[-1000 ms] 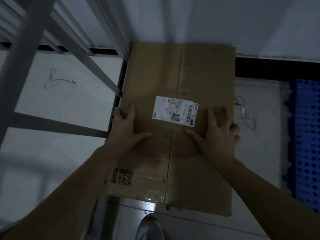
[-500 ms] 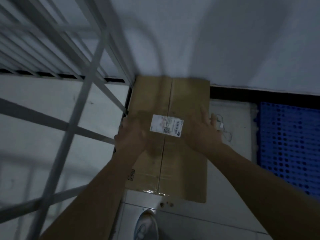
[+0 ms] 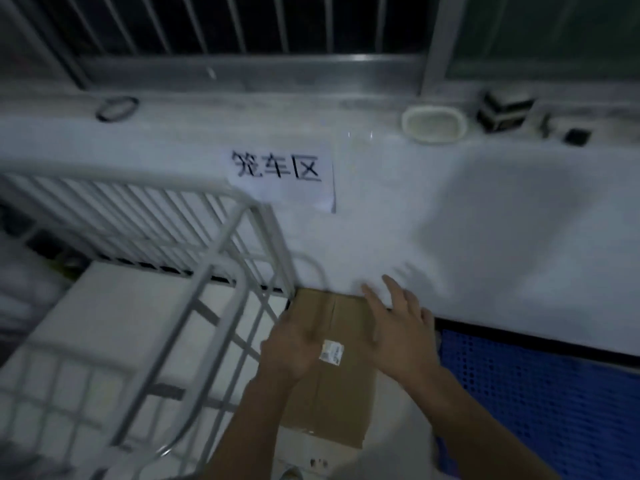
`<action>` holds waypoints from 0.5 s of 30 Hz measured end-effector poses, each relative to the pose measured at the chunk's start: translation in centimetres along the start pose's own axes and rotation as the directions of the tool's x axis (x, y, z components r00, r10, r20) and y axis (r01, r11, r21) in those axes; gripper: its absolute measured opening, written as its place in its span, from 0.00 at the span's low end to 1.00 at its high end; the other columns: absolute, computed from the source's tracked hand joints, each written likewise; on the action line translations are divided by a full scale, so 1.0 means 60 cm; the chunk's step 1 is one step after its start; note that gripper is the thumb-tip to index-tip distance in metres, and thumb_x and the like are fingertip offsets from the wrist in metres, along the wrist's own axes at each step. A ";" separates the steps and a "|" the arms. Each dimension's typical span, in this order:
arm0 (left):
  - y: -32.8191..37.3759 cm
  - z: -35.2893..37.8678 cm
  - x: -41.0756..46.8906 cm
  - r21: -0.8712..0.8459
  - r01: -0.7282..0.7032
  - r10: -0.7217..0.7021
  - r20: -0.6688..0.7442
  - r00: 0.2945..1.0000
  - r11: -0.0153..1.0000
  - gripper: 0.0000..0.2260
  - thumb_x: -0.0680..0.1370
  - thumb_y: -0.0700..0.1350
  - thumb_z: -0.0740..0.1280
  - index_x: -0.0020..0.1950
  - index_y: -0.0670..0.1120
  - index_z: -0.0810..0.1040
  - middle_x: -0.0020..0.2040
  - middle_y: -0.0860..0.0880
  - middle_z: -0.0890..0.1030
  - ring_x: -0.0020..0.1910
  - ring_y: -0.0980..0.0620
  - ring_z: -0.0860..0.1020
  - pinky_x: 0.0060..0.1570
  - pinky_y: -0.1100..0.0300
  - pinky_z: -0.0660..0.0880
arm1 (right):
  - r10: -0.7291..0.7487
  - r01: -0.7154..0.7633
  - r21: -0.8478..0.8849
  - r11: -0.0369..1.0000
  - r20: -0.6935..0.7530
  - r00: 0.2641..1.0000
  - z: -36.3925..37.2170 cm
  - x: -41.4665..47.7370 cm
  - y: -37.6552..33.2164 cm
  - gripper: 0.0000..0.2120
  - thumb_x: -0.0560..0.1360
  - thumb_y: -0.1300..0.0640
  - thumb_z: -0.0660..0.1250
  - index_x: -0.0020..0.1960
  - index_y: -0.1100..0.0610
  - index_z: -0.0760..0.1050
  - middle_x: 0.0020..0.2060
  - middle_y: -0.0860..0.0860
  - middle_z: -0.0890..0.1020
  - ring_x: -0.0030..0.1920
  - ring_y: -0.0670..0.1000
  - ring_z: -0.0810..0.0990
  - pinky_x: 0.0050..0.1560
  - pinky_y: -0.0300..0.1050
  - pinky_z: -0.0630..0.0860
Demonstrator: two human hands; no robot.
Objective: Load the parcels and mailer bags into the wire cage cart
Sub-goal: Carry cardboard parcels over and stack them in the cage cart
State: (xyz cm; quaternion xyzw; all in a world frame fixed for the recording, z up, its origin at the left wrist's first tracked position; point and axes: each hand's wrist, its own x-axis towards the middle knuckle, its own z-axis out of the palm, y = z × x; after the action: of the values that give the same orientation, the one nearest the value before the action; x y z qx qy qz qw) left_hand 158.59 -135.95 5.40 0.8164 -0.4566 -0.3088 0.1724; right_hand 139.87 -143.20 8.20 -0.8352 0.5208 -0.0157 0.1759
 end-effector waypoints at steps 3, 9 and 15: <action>0.110 -0.120 -0.079 0.117 -0.035 0.054 -0.159 0.986 0.992 0.20 0.79 0.53 0.62 0.70 0.48 0.70 0.65 0.46 0.73 0.63 0.43 0.75 0.60 0.47 0.73 | -0.074 0.076 0.024 0.997 -0.062 0.995 -0.127 -0.040 -0.048 0.34 0.78 0.40 0.61 0.80 0.44 0.54 0.80 0.51 0.48 0.77 0.59 0.52 0.73 0.61 0.59; 0.152 -0.297 -0.243 0.336 0.163 -0.019 -0.394 0.919 0.927 0.25 0.81 0.61 0.54 0.74 0.49 0.65 0.68 0.43 0.70 0.66 0.42 0.71 0.62 0.46 0.69 | -0.235 0.229 -0.069 0.971 -0.092 0.968 -0.278 -0.106 -0.137 0.34 0.76 0.42 0.64 0.79 0.43 0.56 0.80 0.50 0.48 0.77 0.59 0.51 0.71 0.58 0.62; 0.084 -0.374 -0.366 0.329 0.339 -0.141 -0.502 0.853 0.881 0.28 0.81 0.64 0.52 0.74 0.49 0.65 0.72 0.43 0.68 0.69 0.42 0.68 0.62 0.46 0.67 | -0.319 0.310 -0.107 0.945 -0.082 0.944 -0.309 -0.155 -0.230 0.36 0.76 0.42 0.65 0.79 0.45 0.54 0.78 0.52 0.53 0.75 0.58 0.56 0.68 0.55 0.66</action>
State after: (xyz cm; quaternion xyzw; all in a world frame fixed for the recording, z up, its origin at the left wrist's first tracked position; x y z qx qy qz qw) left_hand 161.57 -119.89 32.67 0.9352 -0.3479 -0.0227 0.0623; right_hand 143.67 -134.75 31.30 -0.9132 0.3888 -0.0606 0.1064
